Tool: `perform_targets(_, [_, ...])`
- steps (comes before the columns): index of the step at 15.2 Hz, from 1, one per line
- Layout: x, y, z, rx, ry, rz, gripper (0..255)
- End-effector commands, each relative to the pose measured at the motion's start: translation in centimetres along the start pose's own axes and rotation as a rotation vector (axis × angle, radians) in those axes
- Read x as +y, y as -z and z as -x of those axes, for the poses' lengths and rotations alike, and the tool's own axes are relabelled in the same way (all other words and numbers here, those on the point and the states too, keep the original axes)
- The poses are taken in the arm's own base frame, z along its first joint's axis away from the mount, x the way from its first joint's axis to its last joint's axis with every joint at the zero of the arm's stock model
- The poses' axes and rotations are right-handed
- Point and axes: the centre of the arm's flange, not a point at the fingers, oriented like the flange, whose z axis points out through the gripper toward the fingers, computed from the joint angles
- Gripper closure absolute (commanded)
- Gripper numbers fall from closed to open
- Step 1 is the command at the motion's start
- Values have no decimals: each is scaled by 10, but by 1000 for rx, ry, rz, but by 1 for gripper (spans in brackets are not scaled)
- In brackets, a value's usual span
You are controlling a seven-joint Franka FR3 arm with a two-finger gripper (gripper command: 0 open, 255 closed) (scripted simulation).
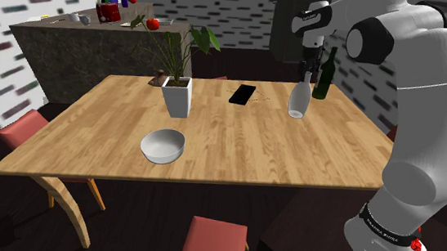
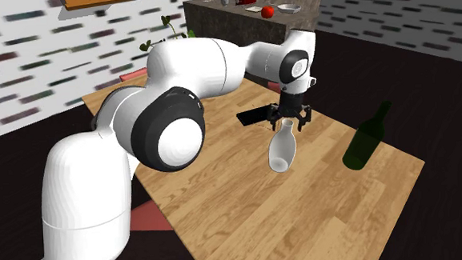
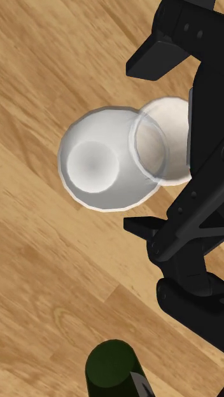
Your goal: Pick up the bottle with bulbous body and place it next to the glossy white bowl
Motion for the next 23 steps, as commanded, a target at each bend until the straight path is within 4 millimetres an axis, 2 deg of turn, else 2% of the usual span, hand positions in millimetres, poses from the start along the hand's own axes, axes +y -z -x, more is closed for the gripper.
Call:
perform_targets(1, [0,0,0,0,0,0,0])
perform_targets(2, [0,0,0,0,0,0,0])
perform_targets(3, [0,0,0,0,0,0,255])
perform_targets(12, [0,0,0,0,0,0,255])
perform_targets(23, [0,58,7,0,0,0,255])
